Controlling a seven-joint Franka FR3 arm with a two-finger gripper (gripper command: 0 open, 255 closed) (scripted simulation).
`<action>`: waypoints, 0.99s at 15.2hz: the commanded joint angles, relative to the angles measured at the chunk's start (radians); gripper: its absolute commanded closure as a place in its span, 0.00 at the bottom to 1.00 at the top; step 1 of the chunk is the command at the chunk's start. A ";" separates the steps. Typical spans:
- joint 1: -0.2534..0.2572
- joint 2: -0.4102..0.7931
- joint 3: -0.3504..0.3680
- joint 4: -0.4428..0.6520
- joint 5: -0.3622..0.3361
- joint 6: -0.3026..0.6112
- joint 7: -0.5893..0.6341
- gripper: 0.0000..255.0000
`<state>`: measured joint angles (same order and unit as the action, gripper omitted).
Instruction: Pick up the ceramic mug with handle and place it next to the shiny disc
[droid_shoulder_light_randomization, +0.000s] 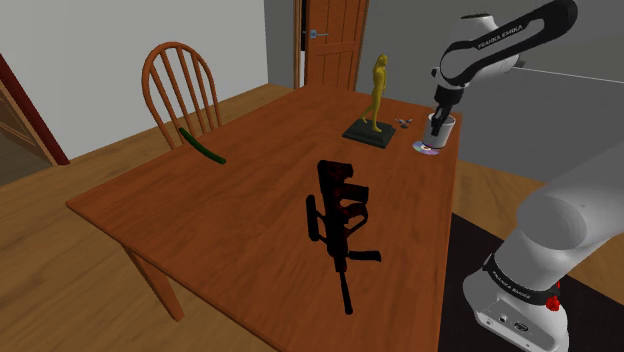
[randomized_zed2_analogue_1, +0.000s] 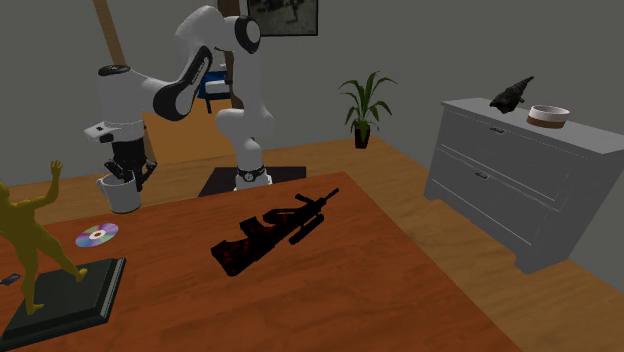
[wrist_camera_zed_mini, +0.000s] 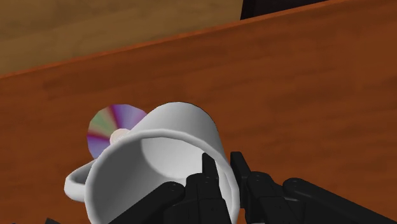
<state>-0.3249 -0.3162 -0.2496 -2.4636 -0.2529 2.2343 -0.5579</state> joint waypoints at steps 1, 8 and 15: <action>-0.001 0.014 -0.003 -0.017 -0.003 0.031 0.003 1.00; -0.004 0.072 -0.012 -0.065 -0.010 0.137 0.014 1.00; -0.005 0.092 -0.014 -0.078 -0.012 0.169 0.017 1.00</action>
<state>-0.3295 -0.2247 -0.2640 -2.5413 -0.2653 2.4030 -0.5406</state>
